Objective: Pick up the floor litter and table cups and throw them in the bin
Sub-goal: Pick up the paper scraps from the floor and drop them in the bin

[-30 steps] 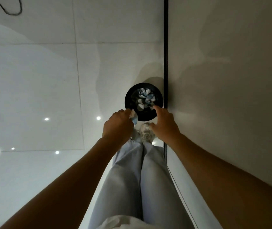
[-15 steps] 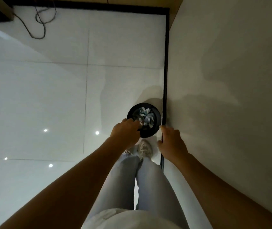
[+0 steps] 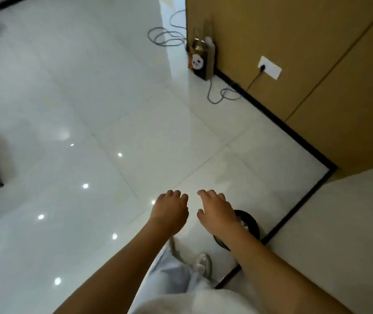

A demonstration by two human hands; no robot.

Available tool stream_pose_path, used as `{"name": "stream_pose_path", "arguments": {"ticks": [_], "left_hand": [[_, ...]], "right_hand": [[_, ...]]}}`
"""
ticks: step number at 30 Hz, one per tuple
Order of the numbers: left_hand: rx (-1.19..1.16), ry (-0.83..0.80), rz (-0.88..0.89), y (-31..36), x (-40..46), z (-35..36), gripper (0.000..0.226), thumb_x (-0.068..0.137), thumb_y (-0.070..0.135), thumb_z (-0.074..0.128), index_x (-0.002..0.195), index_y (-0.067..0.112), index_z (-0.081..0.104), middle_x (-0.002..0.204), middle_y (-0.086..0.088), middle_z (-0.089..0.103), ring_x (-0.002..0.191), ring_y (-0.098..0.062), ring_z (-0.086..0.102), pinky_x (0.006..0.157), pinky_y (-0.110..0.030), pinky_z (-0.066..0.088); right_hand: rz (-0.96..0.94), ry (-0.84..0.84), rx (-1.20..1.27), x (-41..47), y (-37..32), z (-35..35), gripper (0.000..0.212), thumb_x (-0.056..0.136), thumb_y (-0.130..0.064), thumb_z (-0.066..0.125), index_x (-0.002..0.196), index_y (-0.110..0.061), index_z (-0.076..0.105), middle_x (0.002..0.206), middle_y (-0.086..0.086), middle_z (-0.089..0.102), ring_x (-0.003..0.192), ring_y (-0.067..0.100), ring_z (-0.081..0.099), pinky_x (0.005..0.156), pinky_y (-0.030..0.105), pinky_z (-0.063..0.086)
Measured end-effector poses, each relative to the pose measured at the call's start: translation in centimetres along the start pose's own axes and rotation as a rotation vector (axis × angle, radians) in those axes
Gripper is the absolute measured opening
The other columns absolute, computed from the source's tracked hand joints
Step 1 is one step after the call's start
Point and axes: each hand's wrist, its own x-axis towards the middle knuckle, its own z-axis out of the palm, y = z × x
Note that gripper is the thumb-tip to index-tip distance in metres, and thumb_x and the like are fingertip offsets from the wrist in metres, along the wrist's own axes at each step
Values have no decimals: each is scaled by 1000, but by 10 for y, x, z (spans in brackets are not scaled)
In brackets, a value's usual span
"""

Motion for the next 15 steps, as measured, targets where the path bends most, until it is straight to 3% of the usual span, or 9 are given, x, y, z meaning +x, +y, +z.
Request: {"name": "stream_pose_path", "arguments": {"ticks": [8, 15], "left_hand": [[-218, 130, -462, -145, -153, 19, 30, 98, 29, 37, 119, 12, 50, 115, -6, 56, 107, -24, 51, 88, -32, 40], [-379, 246, -799, -305, -314, 68, 33, 99, 32, 35, 124, 14, 48, 117, -4, 55, 109, -21, 50, 88, -30, 39]], "right_hand": [[-373, -159, -331, -2, -187, 22, 50, 95, -24, 44, 143, -20, 32, 136, 6, 45, 122, 28, 43, 94, 39, 42], [-651, -230, -521, -20, -410, 115, 50, 96, -23, 44, 144, -18, 31, 136, 7, 45, 122, 28, 42, 97, 38, 41]]}}
